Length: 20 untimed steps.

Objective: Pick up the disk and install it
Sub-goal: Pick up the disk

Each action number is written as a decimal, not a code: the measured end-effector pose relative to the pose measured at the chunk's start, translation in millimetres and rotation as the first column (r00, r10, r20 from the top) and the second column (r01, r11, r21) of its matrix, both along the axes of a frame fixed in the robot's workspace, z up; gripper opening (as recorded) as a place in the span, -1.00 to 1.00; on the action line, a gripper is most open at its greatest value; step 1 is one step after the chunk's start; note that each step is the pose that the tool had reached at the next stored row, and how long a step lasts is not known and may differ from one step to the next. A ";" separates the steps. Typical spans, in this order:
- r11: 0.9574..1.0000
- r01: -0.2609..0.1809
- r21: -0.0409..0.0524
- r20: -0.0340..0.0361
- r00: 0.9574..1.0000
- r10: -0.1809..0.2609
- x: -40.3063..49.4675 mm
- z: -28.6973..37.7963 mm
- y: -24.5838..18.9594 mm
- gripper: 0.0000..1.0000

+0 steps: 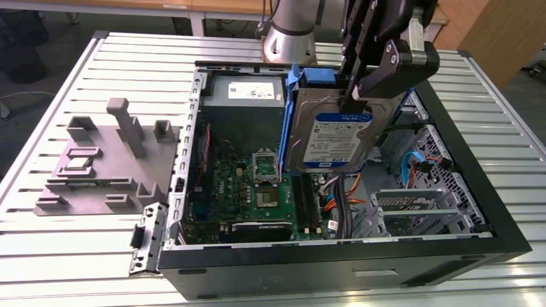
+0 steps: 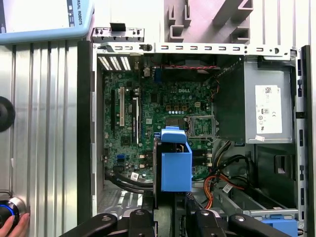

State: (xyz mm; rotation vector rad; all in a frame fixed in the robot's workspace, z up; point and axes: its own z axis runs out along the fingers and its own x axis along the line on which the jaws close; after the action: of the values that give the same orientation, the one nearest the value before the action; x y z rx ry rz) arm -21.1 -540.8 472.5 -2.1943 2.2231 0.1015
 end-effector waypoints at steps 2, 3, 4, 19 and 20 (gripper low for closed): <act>1.000 0.000 0.000 0.000 1.000 0.000 0.0 0.0 -0.1 -0.30; 1.000 0.000 0.000 0.000 1.000 0.000 0.0 0.0 -0.1 -0.30; 1.000 0.000 0.000 0.000 1.000 0.000 0.0 0.0 -0.1 -0.30; 1.000 0.000 0.000 0.000 1.000 0.000 11.3 -0.3 -0.1 -0.30; 1.000 0.000 0.000 0.000 1.000 0.000 13.0 -0.3 -0.1 -0.30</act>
State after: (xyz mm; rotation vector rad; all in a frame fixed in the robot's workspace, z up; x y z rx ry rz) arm -8.1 -541.0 472.1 -2.1943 2.2232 0.1014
